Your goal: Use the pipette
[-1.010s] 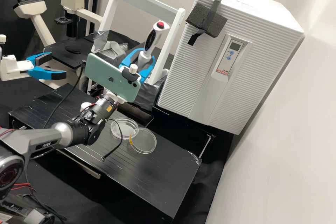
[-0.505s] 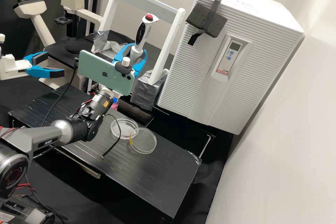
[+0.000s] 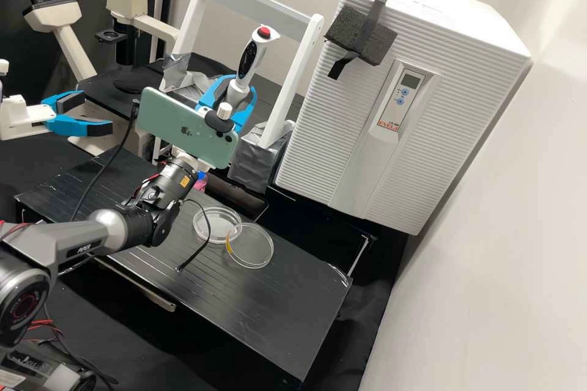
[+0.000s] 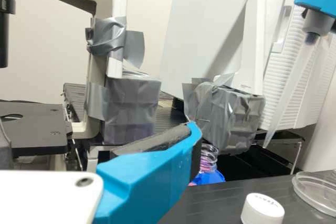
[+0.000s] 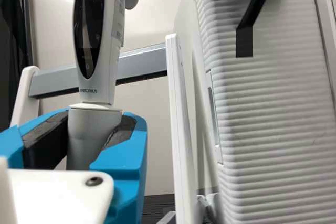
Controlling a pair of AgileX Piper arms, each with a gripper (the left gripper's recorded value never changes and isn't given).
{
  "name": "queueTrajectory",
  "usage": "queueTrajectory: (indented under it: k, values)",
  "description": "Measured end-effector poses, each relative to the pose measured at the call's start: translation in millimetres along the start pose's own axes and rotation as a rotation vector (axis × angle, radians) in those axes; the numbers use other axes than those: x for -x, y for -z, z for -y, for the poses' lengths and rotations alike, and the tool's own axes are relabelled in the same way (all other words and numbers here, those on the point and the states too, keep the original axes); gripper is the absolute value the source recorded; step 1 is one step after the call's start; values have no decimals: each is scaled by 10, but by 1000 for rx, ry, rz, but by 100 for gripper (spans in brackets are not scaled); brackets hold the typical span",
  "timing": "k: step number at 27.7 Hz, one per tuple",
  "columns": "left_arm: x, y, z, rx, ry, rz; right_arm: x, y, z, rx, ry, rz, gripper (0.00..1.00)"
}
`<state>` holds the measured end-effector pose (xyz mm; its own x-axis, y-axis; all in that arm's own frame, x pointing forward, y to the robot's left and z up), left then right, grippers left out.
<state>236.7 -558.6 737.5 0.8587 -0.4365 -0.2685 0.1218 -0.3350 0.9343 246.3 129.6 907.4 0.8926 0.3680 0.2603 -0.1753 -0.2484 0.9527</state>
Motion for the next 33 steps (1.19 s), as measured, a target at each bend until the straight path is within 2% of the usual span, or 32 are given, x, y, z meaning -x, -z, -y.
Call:
queueTrajectory:
  k: [3, 5, 9, 11, 14, 15, 16, 22, 26, 28, 31, 33]
  values:
    - [0, -24, 11, 1, 4, 9, -2, -9, 0, -40, 0, 3, 0]
    - [0, -36, 17, 2, 6, 13, -10, -31, 13, -77, 3, 9, 0]
    - [1, -60, 28, 3, 10, 22, -7, -71, 38, -136, 9, 21, 0]
    - [1, -65, 31, 3, 11, 24, -1, -91, 51, -147, 13, 28, 0]
    - [1, -71, 34, 8, 11, 22, 4, -103, 41, -145, 9, 33, 0]
    - [1, -70, 33, 9, 10, 21, 4, -107, 32, -140, 5, 33, 0]
    - [-2, -82, 34, 9, 10, 25, 6, -121, 10, -117, -2, 38, 0]
    - [-2, -81, 34, 10, 10, 24, 36, -84, -112, -40, -51, 28, 0]
    - [-2, -80, 33, 10, 9, 23, 39, -85, -123, 33, -60, 35, 0]
    - [-2, -79, 33, 11, 9, 22, 35, -126, -116, 88, -57, 69, 0]
    - [-2, -79, 33, 11, 9, 22, 23, -223, -92, 131, -50, 130, 0]
    - [-9, -68, 57, 11, 17, 18, 21, -296, -87, 143, -44, 179, 0]
